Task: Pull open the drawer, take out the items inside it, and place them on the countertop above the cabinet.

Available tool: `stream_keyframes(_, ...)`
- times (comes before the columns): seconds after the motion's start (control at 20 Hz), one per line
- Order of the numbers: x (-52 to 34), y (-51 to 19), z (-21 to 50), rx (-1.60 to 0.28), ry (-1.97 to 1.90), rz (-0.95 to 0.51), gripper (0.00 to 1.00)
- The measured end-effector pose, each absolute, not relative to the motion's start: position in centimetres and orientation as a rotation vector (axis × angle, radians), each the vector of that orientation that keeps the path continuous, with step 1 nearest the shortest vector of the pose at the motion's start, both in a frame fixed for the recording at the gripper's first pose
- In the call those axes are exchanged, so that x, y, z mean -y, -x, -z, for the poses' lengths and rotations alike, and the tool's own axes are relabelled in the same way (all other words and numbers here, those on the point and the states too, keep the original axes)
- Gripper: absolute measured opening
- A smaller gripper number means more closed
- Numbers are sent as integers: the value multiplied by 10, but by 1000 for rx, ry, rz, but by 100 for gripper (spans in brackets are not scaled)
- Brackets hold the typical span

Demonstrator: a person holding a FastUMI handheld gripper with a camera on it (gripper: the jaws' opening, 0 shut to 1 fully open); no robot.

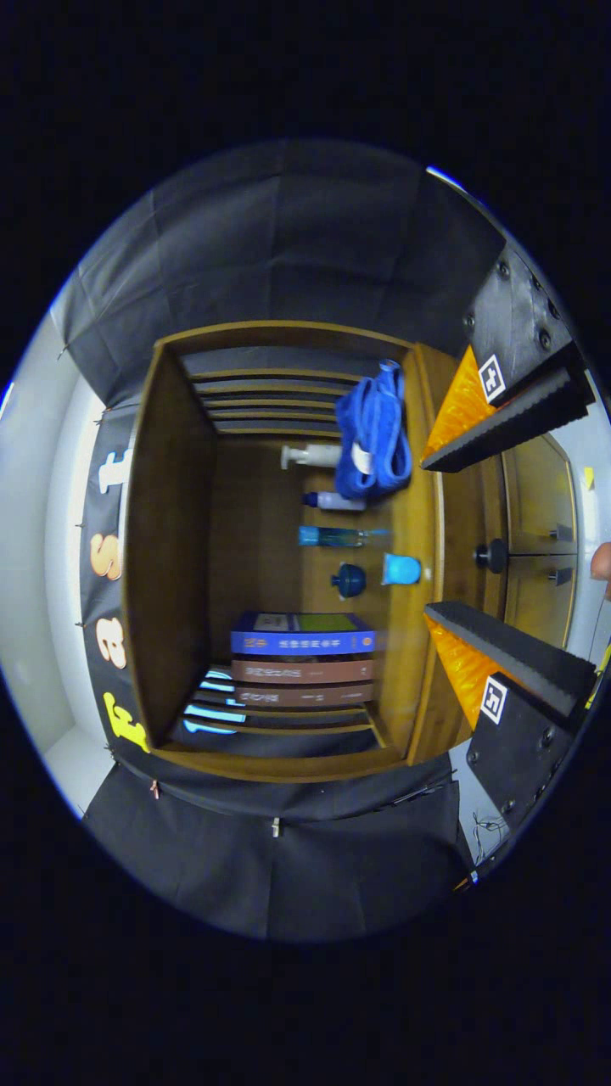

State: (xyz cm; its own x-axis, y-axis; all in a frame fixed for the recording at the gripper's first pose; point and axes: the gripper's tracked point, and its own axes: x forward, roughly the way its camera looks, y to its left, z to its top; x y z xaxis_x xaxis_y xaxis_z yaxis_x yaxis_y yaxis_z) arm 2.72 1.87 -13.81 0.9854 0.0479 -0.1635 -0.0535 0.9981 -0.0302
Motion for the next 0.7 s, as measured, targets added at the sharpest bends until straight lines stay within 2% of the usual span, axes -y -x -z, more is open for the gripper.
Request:
stream_keyframes(0.3, -1, 13, 32, -123, 29, -24, 98)
stream_keyframes(0.7, 11, 70, -45, -57, 89, -6, 98)
